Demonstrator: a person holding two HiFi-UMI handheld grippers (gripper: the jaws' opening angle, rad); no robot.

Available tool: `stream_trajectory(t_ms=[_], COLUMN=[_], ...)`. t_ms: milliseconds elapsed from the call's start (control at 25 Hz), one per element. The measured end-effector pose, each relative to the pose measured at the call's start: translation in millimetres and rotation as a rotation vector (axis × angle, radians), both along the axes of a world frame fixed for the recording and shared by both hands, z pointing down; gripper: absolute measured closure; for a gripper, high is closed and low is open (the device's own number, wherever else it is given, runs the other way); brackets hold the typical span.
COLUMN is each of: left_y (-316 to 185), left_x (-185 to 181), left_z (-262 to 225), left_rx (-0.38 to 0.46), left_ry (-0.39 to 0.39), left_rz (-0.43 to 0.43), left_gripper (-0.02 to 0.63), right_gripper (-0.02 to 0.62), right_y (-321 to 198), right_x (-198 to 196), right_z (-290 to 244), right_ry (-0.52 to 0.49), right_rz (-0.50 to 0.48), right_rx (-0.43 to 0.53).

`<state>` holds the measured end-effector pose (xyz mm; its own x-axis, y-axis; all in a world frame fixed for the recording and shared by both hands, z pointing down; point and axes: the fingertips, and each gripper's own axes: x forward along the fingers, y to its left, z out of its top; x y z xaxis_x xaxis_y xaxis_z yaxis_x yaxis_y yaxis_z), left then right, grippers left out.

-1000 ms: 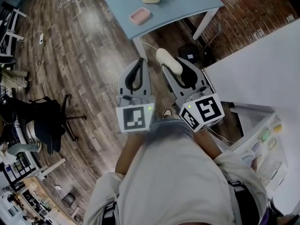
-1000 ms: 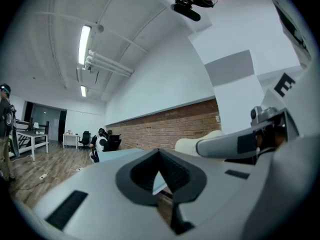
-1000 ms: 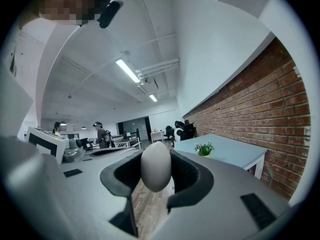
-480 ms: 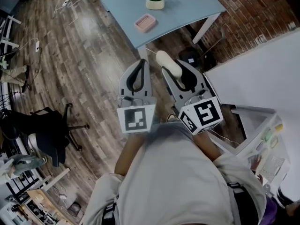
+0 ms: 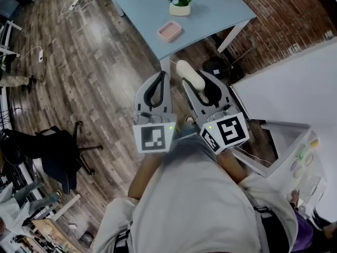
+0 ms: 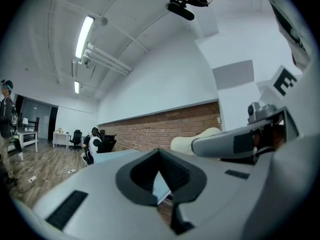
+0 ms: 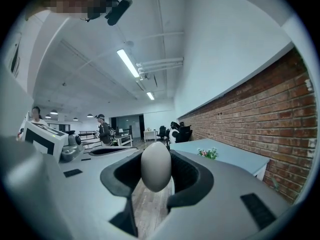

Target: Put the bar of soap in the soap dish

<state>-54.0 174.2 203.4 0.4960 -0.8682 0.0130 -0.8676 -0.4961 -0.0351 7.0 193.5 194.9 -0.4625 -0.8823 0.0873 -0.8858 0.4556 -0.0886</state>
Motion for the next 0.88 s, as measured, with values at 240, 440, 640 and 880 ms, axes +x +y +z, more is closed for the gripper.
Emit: stream_trajectory(t_ms=[240,440,640,880], left_y=[-13,-30,-57,-97], left_x=[-4,-6,0,12], left_z=[1,3,3,9], left_rx=[0.006,0.002,0.002,-0.015], left_ry=[-0.004,-0.01,-0.023,-0.026], left_rz=[0.001,-0.001,-0.007,-0.008], left_gripper=[0.603,0.603,0.603,0.603], right_gripper=[0.436,0.436,0.436,0.436], right_y=[-13,-30,-59,-101], right_x=[-3,-4,4,15], right_z=[0,1,-1,5], right_ry=[-0.003,-0.013,-0.027,-0.043], right_rz=[0.005,0.005,0.0,-0.004], right_rx=[0.003,0.004,0.012,-0.003])
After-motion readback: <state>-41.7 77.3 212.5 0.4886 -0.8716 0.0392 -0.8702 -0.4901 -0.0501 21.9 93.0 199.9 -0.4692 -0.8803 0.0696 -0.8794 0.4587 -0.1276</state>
